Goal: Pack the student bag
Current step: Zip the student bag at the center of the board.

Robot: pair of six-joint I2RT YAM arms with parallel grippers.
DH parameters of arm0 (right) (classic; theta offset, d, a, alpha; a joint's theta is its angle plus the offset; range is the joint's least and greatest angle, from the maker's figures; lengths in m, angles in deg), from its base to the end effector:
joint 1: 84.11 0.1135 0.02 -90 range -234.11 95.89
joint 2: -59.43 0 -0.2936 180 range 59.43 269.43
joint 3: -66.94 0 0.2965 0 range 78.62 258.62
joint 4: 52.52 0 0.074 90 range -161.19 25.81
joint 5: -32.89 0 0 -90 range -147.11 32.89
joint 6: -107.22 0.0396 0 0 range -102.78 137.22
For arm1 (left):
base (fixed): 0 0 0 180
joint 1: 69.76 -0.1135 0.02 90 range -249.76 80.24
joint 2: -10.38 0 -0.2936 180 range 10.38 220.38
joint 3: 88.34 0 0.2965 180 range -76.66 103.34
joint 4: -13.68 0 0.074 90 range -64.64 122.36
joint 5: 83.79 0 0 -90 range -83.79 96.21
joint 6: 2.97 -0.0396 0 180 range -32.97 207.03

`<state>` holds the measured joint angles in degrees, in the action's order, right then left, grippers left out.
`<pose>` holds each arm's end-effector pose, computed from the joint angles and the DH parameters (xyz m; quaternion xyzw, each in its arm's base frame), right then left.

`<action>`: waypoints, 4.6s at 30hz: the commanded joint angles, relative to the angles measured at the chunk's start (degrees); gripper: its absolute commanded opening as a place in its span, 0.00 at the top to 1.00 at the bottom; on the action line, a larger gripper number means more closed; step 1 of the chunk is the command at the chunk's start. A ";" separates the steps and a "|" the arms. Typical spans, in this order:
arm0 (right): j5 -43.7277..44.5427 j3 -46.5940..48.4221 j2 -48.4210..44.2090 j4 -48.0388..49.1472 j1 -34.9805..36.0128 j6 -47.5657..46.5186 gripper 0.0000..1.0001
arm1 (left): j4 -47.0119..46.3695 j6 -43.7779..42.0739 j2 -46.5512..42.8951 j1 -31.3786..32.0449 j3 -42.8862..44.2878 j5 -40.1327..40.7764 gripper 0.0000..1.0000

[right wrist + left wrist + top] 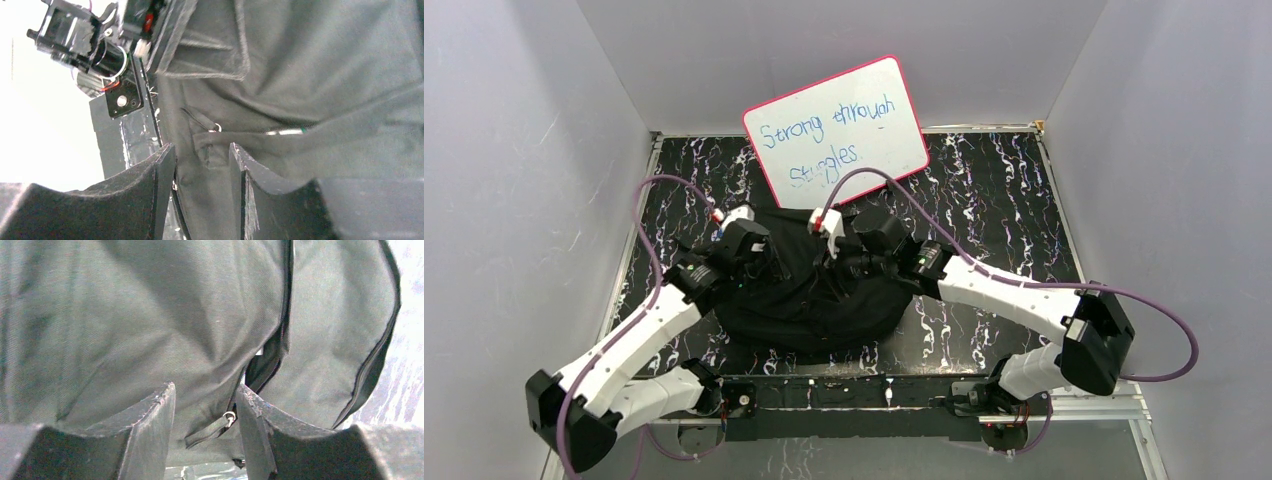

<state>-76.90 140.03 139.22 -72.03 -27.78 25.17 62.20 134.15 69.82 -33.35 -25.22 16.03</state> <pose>0.1897 0.3089 0.3187 -0.4255 0.7257 0.4004 0.3631 0.2026 -0.1410 0.3057 -0.1186 0.9129 -0.1959 0.3380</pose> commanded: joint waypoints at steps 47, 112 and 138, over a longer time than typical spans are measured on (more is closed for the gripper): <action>3.21 5.54 14.61 3.47 13.16 -56.99 0.59 | 13.96 21.27 -18.37 -0.03 -9.63 12.86 0.52; 8.79 -1.63 10.08 25.31 6.50 -27.16 1.00 | 13.62 23.22 -16.65 -0.02 -15.30 9.44 1.00; -3.15 1.55 9.39 19.32 -0.09 -21.95 1.00 | 2.78 12.46 -18.55 -0.04 -10.46 5.97 0.67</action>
<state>-75.98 141.53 153.21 -55.90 -26.79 1.08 70.24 154.39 52.49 -33.35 -39.12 23.14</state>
